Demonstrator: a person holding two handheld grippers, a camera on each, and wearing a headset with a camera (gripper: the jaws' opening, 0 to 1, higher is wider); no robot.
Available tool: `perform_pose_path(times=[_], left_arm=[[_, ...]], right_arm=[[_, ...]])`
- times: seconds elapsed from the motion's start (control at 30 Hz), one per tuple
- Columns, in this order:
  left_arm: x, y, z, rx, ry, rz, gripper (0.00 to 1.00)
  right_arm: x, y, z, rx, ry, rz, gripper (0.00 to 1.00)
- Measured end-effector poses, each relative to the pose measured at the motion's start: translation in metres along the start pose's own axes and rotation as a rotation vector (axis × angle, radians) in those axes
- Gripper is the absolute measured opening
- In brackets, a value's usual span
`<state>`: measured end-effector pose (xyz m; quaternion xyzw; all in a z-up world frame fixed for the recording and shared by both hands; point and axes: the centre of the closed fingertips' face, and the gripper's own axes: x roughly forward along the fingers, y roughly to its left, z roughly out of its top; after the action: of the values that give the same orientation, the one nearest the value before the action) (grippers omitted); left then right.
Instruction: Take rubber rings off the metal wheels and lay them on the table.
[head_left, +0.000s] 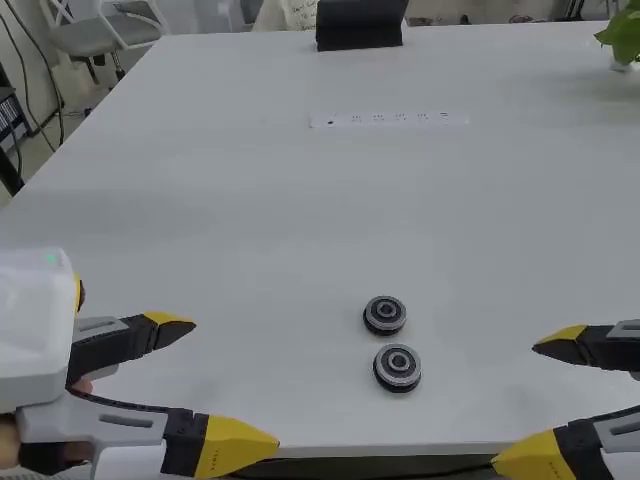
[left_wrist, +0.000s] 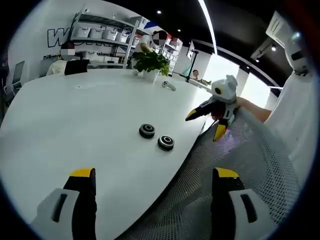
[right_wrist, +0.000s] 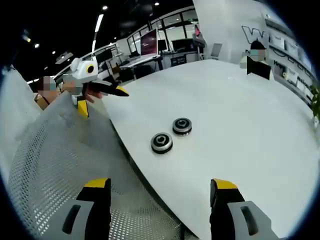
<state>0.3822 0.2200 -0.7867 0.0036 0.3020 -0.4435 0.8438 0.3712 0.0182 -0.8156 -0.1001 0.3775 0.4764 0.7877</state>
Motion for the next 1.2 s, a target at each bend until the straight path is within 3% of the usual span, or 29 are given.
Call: perform_pose_path(times=[0.27, 0.83, 1.03, 1.2], left_arm=[[0.001, -0.002, -0.002, 0.010, 0.016, -0.007, 0.95], [-0.001, -0.005, 0.008, 0.027, -0.029, -0.022, 0.95], [0.000, -0.008, 0.007, 0.075, 0.006, -0.035, 0.96], [0.000, -0.008, 0.009, 0.083, 0.003, -0.039, 0.96]], right_arm=[[0.001, 0.001, -0.001, 0.002, 0.005, 0.007, 0.81], [0.000, 0.002, 0.001, -0.006, -0.001, 0.010, 0.81], [-0.001, -0.001, 0.003, -0.028, -0.003, -0.001, 0.81], [-0.005, -0.005, 0.010, -0.017, -0.038, -0.015, 0.81]])
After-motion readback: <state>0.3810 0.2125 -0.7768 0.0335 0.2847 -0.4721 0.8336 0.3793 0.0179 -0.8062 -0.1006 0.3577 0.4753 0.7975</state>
